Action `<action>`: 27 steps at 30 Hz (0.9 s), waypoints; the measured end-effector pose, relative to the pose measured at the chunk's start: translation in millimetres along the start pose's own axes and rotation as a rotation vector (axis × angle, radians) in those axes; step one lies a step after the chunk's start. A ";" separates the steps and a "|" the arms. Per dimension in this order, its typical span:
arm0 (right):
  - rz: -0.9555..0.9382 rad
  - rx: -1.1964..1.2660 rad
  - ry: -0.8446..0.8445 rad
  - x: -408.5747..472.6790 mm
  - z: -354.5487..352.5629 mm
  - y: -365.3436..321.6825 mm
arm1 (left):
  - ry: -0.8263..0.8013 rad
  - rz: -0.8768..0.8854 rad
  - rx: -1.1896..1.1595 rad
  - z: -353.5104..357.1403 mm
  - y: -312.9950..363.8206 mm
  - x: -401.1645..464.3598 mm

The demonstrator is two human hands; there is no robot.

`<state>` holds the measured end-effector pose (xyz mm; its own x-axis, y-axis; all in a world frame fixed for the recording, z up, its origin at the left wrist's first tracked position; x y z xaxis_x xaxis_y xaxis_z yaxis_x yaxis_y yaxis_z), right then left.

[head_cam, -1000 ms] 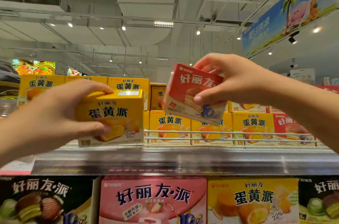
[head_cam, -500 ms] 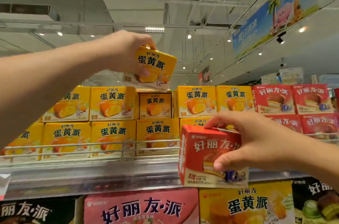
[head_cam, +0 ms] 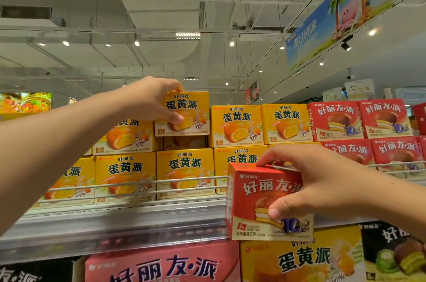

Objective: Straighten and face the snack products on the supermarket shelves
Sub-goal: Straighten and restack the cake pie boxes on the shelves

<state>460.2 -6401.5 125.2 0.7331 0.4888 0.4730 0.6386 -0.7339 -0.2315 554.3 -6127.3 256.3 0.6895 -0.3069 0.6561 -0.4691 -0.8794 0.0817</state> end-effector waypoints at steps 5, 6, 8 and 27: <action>0.002 -0.022 0.007 2.9 -0.9 0.1 | -0.072 -0.031 0.161 22.7 -5.0 -3.9; 0.004 -0.022 0.002 2.6 -1.0 -0.5 | -0.081 -0.029 0.186 24.5 -5.2 -3.8; 0.006 -0.033 -0.002 1.4 -1.2 -1.6 | -0.108 -0.029 0.198 25.8 -5.9 -3.1; 0.243 -0.331 0.120 -65.7 -17.3 14.6 | -0.136 0.431 -0.755 111.7 143.3 -121.7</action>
<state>417.4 -6452.5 105.4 0.8080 0.2388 0.5386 0.3268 -0.9423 -0.0725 464.7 -6256.7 104.4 0.4051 -0.6396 0.6533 -0.9103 -0.2160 0.3530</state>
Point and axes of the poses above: each hand's wrist, its own x-axis towards the middle knuckle, its own z-axis out of the palm, y = z × x, the point moved 4 cm from there along x, towards the middle knuckle, and after that the axes turned 10 degrees about -x, right-handed, at the moved point
